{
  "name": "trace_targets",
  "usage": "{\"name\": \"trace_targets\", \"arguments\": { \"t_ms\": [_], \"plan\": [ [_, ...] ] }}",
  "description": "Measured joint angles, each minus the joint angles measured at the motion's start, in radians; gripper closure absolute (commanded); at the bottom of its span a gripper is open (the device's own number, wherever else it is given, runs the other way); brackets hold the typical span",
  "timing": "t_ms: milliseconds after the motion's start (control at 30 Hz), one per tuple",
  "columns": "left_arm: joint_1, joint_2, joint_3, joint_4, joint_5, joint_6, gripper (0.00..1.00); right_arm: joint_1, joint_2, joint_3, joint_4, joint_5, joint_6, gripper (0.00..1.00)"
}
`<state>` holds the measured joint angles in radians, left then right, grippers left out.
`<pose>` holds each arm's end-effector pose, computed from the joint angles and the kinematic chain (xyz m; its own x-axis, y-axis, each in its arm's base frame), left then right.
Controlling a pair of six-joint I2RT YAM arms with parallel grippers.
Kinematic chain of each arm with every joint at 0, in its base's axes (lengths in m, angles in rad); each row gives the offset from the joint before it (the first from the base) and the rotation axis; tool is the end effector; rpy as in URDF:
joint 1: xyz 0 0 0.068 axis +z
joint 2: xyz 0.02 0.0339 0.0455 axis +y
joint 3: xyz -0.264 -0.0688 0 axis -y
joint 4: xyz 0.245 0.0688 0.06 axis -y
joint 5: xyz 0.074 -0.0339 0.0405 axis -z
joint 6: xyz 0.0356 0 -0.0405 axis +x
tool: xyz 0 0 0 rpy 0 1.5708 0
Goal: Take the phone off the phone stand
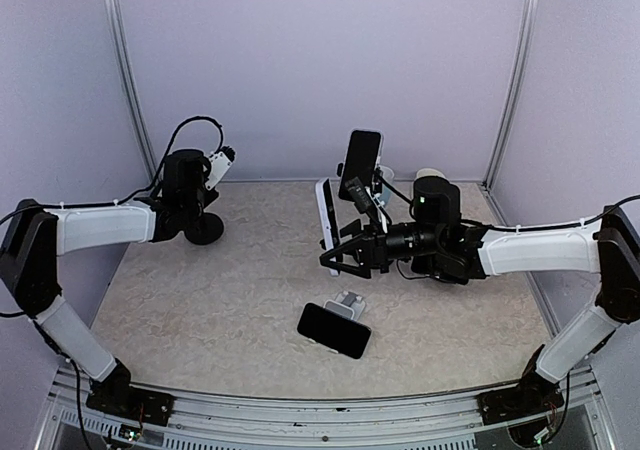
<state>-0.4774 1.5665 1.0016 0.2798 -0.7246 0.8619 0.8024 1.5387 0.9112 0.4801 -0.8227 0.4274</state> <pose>0.3257 -0.1419 0.2687 -0.3303 0.8108 -0.4832 0.0458 0.5251 0.8498 0.2191 0.2642 0.2677 -0.5045 -0.1162 -0.8556 -0.8614 -0.0004 0.5080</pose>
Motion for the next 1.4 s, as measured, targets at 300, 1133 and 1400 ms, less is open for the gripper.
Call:
{"name": "trace_targets", "arguments": {
  "t_ms": [300,1133,1400],
  "plan": [
    [0.080,0.117,0.113,0.101,0.071,-0.005,0.99,0.000,0.000,0.000,-0.010,-0.004,-0.004,0.96],
    [0.123,0.219,0.131,0.176,0.150,-0.093,0.20,0.000,0.002,0.088,-0.150,0.000,-0.077,0.96],
    [0.103,0.097,0.059,0.086,0.069,-0.268,0.11,0.002,0.033,0.133,-0.193,0.016,-0.097,0.96]
  ]
}}
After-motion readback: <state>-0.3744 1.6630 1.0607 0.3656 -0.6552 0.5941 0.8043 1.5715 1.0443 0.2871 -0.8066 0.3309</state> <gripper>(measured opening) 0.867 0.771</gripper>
